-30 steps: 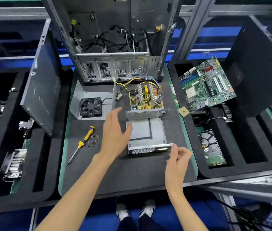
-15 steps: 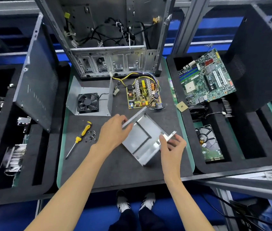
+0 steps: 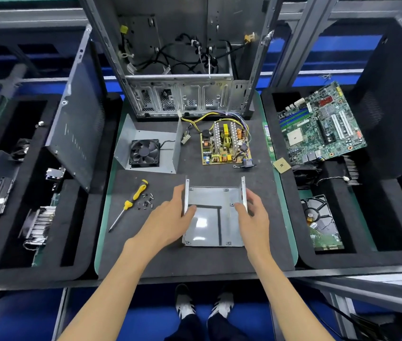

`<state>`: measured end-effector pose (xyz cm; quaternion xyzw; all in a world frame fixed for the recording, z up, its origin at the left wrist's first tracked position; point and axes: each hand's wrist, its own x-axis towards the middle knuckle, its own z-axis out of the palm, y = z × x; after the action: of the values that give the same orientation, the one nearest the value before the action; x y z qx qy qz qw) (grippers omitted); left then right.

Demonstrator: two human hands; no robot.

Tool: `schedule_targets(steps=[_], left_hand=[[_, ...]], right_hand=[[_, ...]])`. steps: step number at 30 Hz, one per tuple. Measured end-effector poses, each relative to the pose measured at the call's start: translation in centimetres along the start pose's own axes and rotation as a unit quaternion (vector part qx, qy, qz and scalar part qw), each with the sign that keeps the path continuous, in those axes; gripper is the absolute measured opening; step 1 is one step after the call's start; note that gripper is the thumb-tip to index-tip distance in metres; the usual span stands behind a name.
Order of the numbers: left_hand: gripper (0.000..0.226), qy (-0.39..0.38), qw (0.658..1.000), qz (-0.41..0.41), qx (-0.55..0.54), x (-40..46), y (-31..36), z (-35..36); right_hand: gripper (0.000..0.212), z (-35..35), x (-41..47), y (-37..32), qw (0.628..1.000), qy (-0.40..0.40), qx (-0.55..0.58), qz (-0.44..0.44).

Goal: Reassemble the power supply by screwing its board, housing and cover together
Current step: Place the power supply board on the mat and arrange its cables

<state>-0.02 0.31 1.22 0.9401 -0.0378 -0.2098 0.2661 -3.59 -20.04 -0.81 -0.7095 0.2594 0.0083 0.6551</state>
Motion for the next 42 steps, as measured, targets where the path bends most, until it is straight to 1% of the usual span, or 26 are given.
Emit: schedule_targets(steps=[7, 10, 11, 12, 15, 16, 18, 20, 22, 26, 28, 31, 34, 37, 39, 42], left_hand=[[0.042, -0.004, 1.0, -0.023, 0.011, -1.0, -0.8, -0.6], [0.043, 0.002, 0.997, -0.046, 0.067, -0.9, -0.8, -1.5], [0.043, 0.021, 0.995, -0.051, 0.085, -0.7, -0.7, -1.9], [0.043, 0.052, 0.993, -0.052, 0.088, -0.5, -0.5, -2.2], [0.038, 0.158, 0.985, -0.033, 0.053, 0.4, 0.8, -3.0], [0.037, 0.174, 0.984, -0.021, 0.042, 0.8, 1.3, -3.2], [0.035, 0.183, 0.983, 0.009, 0.026, 1.7, 2.4, -3.4], [0.031, 0.176, 0.984, 0.037, 0.013, 2.6, 3.5, -3.7], [0.028, 0.164, 0.985, 0.057, 0.007, 3.2, 4.3, -3.8], [0.023, 0.159, 0.985, 0.065, 0.009, 4.0, 5.0, -3.8], [0.021, 0.159, 0.986, 0.059, 0.007, 4.2, 5.1, -3.8], [0.019, 0.158, 0.986, 0.058, 0.017, 4.5, 4.8, -3.6], [0.018, 0.153, 0.987, 0.049, 0.02, 4.5, 4.4, -3.6], [0.018, 0.171, 0.985, 0.029, 0.023, 4.3, 3.9, -3.6], [0.023, 0.196, 0.98, 0.003, 0.025, 3.8, 3.6, -3.6], [0.04, 0.208, 0.977, -0.038, 0.022, 2.8, 3.1, -2.8]], right_hand=[[0.042, 0.8, -0.2, 0.3, 0.999, -0.037, -0.02, -0.02], [0.031, 0.7, 0.1, 0.0, 0.997, -0.055, -0.039, -0.03], [0.032, 0.6, 0.4, -0.4, 0.997, -0.053, -0.043, -0.031], [0.038, 0.4, 0.8, -0.9, 0.997, -0.042, -0.05, -0.036], [0.053, 0.0, 2.9, -3.1, 0.991, 0.006, -0.105, -0.08], [0.057, 0.1, 3.9, -4.1, 0.986, 0.017, -0.135, -0.095], [0.065, 0.5, 6.3, -5.9, 0.97, 0.031, -0.212, -0.118], [0.075, 1.5, 8.8, -7.6, 0.946, 0.04, -0.293, -0.134], [0.082, 3.0, 11.0, -8.9, 0.926, 0.043, -0.35, -0.136], [0.085, 6.3, 14.2, -10.1, 0.891, 0.036, -0.432, -0.132], [0.085, 7.4, 15.1, -10.1, 0.878, 0.047, -0.46, -0.127], [0.083, 7.9, 15.9, -9.8, 0.874, 0.079, -0.463, -0.13], [0.08, 8.0, 16.5, -9.6, 0.877, 0.081, -0.456, -0.125], [0.084, 8.0, 16.8, -9.5, 0.882, 0.082, -0.45, -0.111], [0.084, 7.9, 16.9, -9.5, 0.883, 0.078, -0.45, -0.107], [0.084, 7.5, 16.8, -9.6, 0.888, 0.07, -0.443, -0.107]])
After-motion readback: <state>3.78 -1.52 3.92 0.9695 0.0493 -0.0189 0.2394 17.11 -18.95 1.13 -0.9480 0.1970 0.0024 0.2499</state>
